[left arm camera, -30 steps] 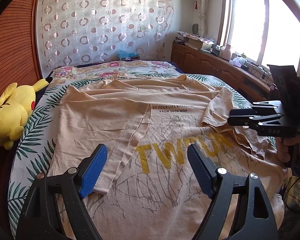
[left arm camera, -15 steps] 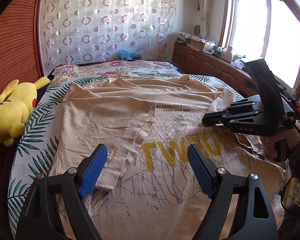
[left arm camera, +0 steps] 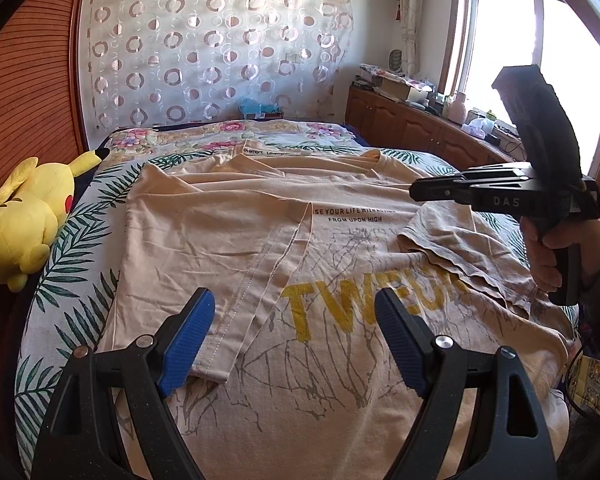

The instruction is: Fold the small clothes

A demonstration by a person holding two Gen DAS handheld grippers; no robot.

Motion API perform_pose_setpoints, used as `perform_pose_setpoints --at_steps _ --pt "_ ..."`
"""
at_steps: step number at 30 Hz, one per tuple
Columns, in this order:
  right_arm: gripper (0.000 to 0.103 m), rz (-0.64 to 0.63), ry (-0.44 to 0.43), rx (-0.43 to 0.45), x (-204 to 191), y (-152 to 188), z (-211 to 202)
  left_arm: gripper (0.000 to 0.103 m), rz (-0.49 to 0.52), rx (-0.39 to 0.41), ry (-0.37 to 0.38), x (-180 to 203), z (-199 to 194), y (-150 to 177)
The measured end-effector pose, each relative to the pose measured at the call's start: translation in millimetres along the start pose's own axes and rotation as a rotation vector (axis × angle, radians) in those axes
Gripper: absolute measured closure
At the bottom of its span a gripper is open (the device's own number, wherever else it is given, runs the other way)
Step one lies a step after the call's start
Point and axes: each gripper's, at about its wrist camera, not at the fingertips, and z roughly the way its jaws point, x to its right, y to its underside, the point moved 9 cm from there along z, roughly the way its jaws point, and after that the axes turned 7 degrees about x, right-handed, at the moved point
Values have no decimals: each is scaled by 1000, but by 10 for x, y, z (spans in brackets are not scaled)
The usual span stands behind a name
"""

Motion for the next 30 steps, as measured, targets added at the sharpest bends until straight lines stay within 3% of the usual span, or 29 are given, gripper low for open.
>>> perform_pose_setpoints --at_steps 4,6,19,30 --pt "66 30 22 3 162 89 -172 20 0 -2 -3 -10 7 -1" --pt "61 61 35 3 296 158 -236 20 2 -4 -6 -15 17 -3" --pt "60 113 227 -31 1168 470 -471 20 17 -2 -18 -255 177 -278" --pt "60 185 249 -64 1626 468 -320 20 0 -46 -107 -860 554 -562"
